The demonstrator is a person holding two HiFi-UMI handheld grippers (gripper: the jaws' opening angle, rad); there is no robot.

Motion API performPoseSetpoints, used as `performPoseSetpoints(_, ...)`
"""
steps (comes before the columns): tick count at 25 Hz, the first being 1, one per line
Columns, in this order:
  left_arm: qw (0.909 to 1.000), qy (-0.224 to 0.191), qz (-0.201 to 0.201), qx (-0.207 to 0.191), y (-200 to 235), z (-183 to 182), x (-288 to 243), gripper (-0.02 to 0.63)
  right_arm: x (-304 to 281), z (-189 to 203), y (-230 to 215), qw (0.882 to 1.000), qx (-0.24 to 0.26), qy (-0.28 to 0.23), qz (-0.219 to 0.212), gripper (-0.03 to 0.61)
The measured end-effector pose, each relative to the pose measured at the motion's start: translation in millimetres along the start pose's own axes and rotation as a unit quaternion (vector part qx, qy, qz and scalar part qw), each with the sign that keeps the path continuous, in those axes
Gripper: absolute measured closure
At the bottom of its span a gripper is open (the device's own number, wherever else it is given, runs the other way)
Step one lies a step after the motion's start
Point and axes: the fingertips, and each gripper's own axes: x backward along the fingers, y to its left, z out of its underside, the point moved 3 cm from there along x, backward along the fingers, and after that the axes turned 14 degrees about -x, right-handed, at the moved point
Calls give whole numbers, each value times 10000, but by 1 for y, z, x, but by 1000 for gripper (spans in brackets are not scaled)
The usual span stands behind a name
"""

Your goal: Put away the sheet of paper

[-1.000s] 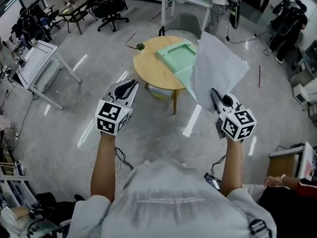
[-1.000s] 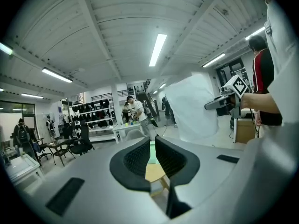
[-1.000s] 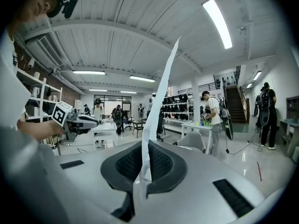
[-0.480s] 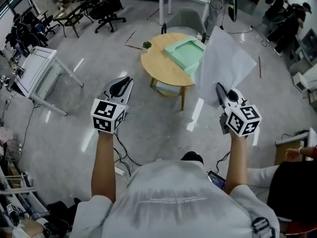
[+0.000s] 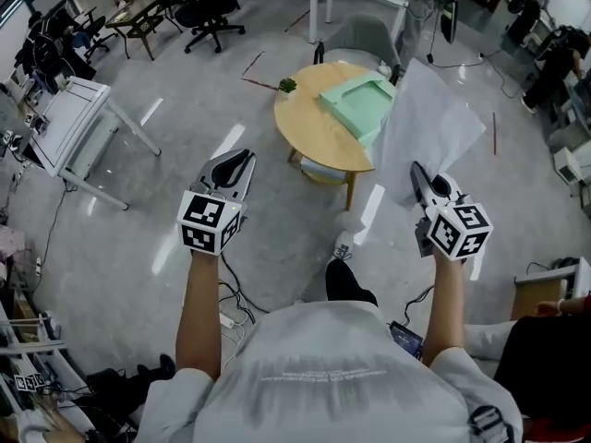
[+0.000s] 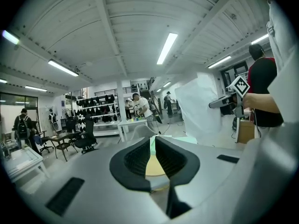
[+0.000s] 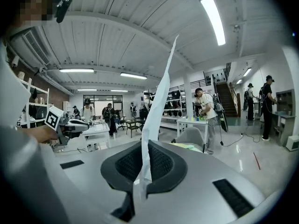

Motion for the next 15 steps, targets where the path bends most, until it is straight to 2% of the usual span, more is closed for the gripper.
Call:
performPoseSetpoints(6, 9996, 201, -171, 100, 41, 10, -56, 563, -68, -22, -38, 9999, -115, -46, -112, 549)
performPoseSetpoints(15, 9996, 275, -4, -97, 58, -28, -188, 563, -142, -68, -148, 9988, -494, 25, -14, 549)
